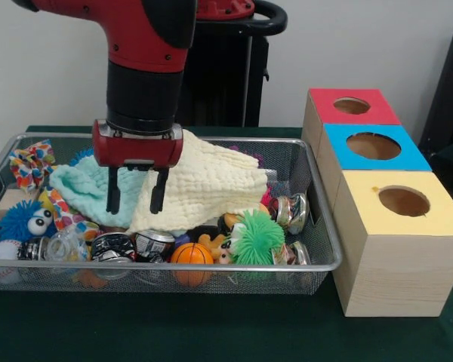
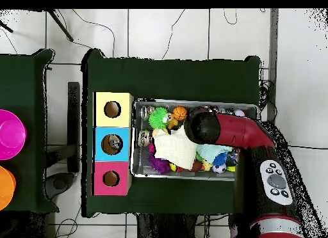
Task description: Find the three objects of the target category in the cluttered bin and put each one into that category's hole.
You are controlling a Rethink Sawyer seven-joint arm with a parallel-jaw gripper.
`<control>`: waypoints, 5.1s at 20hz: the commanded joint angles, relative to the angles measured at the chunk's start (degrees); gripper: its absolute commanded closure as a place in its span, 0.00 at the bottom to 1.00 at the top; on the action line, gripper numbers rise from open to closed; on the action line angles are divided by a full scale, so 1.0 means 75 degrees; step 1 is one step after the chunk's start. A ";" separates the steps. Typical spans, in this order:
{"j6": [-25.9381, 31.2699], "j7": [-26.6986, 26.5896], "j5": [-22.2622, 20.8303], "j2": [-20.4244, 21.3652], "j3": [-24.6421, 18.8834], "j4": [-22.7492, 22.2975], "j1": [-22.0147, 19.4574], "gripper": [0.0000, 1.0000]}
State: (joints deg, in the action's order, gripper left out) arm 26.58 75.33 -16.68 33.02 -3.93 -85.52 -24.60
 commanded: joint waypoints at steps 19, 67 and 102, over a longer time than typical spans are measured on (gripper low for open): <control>0.0309 -0.1317 -0.1718 -0.0439 -0.1607 0.0357 -0.1591 0.00; -0.0197 -0.0688 -0.2823 -0.1243 -0.1371 0.0858 -0.1497 0.00; -0.0872 0.0015 -0.3014 -0.1751 -0.1012 0.1281 -0.1224 1.00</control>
State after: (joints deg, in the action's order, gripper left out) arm 19.68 75.32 -35.28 25.69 -10.46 -77.78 -34.03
